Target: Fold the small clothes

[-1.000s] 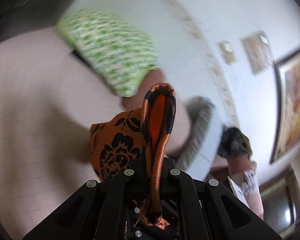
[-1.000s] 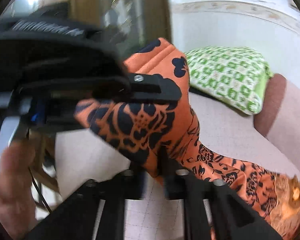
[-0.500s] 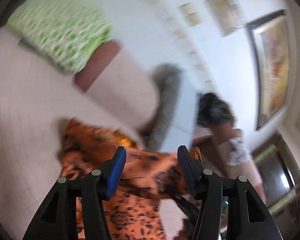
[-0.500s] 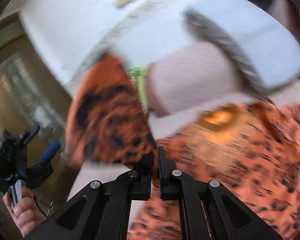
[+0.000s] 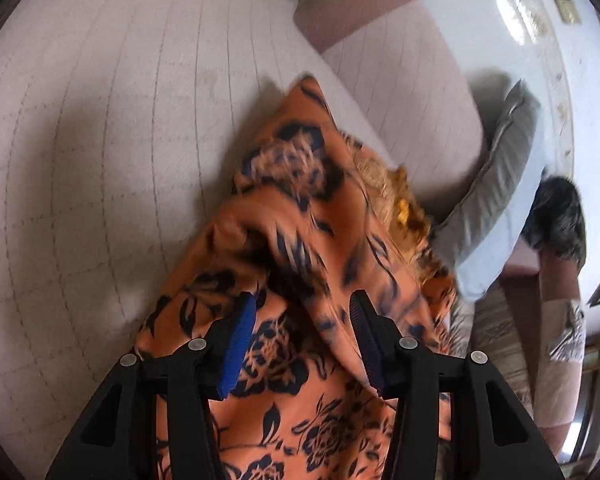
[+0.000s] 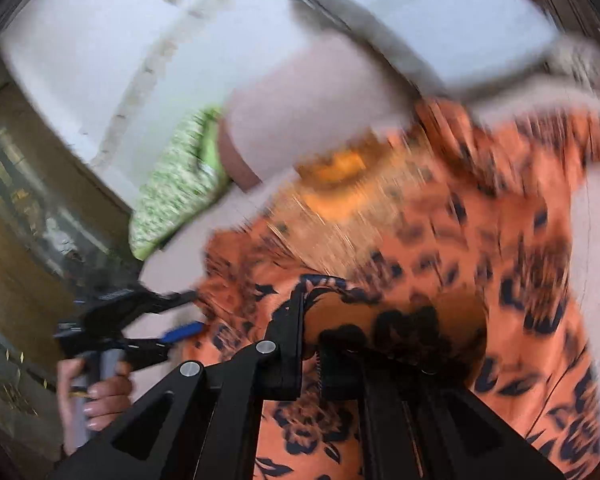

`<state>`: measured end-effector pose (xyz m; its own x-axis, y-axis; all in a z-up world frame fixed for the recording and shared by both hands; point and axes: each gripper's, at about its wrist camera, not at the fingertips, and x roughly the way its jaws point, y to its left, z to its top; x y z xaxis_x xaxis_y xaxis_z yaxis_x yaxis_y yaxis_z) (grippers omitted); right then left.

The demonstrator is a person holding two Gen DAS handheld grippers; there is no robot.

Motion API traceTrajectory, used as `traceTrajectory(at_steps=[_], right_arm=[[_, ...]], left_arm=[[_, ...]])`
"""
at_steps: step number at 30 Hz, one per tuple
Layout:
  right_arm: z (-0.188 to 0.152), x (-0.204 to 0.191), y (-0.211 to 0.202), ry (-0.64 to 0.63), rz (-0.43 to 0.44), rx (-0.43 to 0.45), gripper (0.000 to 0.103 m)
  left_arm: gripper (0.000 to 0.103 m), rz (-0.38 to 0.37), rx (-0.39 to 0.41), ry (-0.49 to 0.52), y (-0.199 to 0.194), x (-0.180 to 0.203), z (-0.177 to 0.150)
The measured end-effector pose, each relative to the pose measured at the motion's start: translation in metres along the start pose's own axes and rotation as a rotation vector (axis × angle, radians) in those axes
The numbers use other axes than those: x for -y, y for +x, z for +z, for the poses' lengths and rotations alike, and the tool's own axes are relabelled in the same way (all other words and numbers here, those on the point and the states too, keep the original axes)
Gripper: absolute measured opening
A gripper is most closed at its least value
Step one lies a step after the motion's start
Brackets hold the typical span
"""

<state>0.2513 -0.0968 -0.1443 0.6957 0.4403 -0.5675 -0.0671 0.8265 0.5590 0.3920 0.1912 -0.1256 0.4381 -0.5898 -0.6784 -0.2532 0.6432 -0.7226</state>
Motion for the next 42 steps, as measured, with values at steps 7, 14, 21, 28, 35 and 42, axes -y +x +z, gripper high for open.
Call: traceTrajectory(at_steps=[7, 14, 21, 28, 35, 42], right_arm=[[-0.007, -0.035, -0.027, -0.218, -0.173, 0.012, 0.012], [-0.035, 0.0, -0.013, -0.094, -0.242, -0.251, 0.038], [-0.019, 0.006, -0.046, -0.075, -0.241, -0.214, 0.056], [0.024, 0.045, -0.046, 0.026, -0.285, -0.173, 0.058], [0.015, 0.087, 0.037, -0.049, -0.454, -0.461, 0.039], [0.024, 0.058, -0.006, -0.106, -0.443, -0.391, 0.011]], left_arm=[[0.048, 0.059, -0.037, -0.025, 0.01, -0.019, 0.01], [0.048, 0.057, -0.022, -0.009, -0.002, -0.019, 0.014], [0.048, 0.088, -0.047, -0.011, 0.011, -0.011, 0.005], [0.048, 0.093, -0.059, 0.01, 0.018, -0.002, 0.003], [0.048, 0.111, -0.057, 0.01, 0.024, -0.004, 0.004], [0.048, 0.106, -0.041, 0.005, 0.018, -0.005, 0.006]])
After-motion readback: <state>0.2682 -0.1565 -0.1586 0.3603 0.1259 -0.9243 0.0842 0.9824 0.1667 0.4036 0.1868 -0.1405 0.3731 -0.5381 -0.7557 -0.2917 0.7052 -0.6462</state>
